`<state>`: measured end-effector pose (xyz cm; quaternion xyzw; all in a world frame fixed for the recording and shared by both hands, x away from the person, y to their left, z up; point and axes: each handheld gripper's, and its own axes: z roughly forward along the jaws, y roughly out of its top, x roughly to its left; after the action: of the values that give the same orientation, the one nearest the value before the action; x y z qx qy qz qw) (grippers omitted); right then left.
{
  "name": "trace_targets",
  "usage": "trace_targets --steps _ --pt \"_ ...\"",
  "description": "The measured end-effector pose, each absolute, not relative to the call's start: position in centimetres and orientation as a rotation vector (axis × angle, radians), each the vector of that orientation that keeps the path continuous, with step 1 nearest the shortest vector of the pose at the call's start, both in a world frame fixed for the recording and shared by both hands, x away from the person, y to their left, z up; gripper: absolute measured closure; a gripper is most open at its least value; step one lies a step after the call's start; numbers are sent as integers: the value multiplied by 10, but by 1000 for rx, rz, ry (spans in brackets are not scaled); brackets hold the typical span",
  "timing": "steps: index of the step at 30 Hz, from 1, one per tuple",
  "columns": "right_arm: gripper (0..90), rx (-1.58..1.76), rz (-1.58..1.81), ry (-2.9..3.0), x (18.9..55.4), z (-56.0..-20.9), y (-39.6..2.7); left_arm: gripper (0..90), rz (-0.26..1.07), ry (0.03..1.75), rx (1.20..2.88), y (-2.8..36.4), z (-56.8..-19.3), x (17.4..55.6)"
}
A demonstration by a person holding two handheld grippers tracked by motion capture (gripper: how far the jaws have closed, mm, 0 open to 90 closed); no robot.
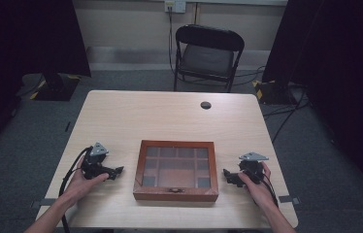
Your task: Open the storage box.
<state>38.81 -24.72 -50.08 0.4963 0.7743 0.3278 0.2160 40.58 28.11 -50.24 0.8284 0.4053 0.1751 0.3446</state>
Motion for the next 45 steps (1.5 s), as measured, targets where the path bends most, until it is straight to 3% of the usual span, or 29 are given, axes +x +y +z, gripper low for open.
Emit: trace_targets --steps 6,7,10,22,29,42,45 --pt "56 1375 909 2146 388 -501 -247 80 447 1060 2161 282 -498 405" --pt "56 1376 909 2146 388 -501 -247 194 446 1073 2144 281 -497 404" --pt "56 1375 909 2146 388 -501 -247 166 440 1076 2165 281 -494 405" --pt "56 1377 909 2146 388 -501 -247 251 345 1094 2107 278 -469 403" --pt "56 1376 909 2146 388 -501 -247 253 269 1081 2048 274 -455 402" --pt "56 1375 909 2146 388 -501 -247 266 191 949 2030 251 -433 392" --pt "56 1375 909 2146 388 -501 -247 317 187 905 2040 243 -428 391"
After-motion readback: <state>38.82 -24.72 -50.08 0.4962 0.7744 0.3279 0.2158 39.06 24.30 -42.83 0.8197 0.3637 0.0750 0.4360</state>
